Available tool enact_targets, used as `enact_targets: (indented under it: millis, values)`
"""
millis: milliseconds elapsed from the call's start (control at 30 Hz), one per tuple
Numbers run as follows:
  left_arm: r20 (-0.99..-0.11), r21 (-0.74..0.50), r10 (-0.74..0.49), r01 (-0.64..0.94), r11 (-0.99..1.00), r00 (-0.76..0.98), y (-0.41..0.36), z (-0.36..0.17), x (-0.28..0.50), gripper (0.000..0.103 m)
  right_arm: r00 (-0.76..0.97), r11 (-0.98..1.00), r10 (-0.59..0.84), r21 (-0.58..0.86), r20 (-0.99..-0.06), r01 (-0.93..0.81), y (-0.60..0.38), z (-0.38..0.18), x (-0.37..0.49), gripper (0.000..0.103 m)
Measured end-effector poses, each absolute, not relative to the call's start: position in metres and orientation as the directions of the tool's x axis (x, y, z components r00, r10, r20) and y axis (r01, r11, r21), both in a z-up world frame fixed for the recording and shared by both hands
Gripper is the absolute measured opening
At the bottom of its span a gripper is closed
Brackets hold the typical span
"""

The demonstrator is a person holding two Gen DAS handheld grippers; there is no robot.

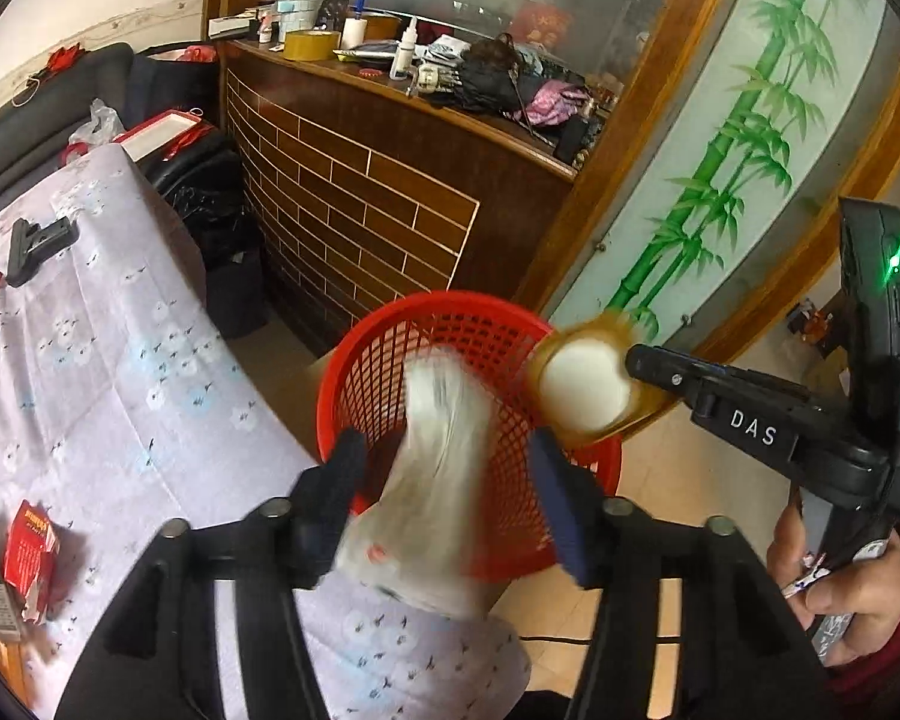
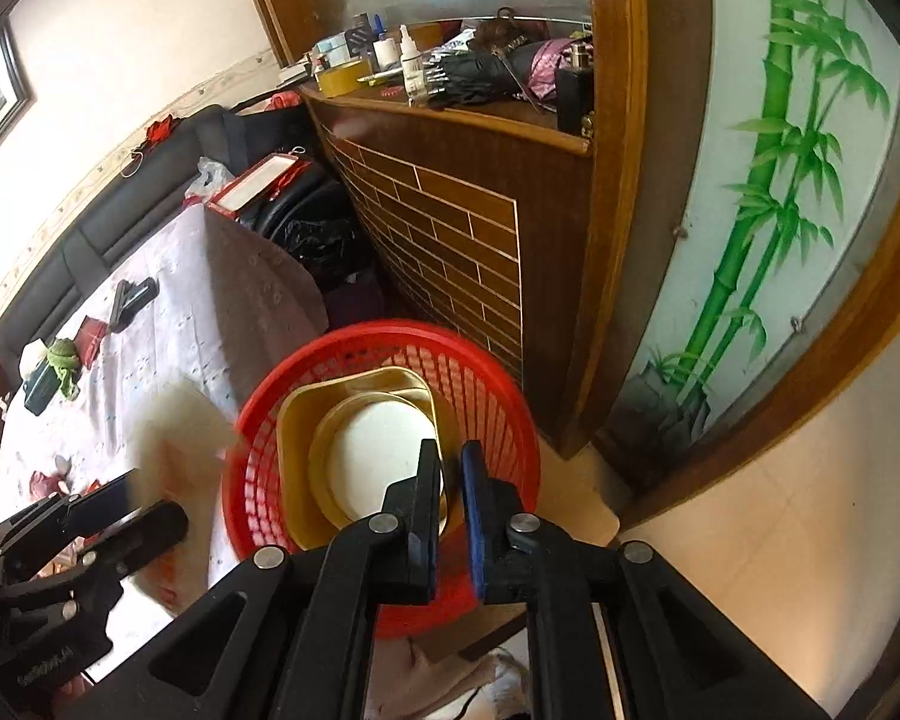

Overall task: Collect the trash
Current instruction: 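Carry the bag and lid to the red basket and release both, then move both open grippers back over the table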

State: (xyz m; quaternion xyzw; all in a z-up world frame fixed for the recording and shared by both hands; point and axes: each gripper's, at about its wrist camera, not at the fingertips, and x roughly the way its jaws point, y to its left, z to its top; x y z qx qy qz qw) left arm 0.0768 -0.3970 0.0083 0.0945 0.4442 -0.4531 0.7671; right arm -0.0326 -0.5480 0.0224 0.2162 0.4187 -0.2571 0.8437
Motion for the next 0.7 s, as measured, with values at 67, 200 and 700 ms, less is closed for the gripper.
enact_targets:
  millis: [67,200,700]
  values:
    - [-0.765,-0.263,-0.612,0.769,0.582,0.201,-0.395,0.01,0.08,0.064,0.525,0.776,-0.254,0.154,-0.812,0.612,-0.552,0.023,-0.03,0.021]
    - [-0.762,-0.262,-0.609,0.754,0.602,0.221,-0.378,0.012,0.08,0.064,0.549,0.786,-0.264,0.153,-0.793,0.599,-0.553,0.033,-0.035,0.037]
    - [-0.762,-0.23,-0.55,0.651,0.724,0.342,-0.263,0.012,0.076,0.064,0.65,0.901,-0.186,0.136,-0.736,0.412,-0.459,0.053,-0.026,0.067]
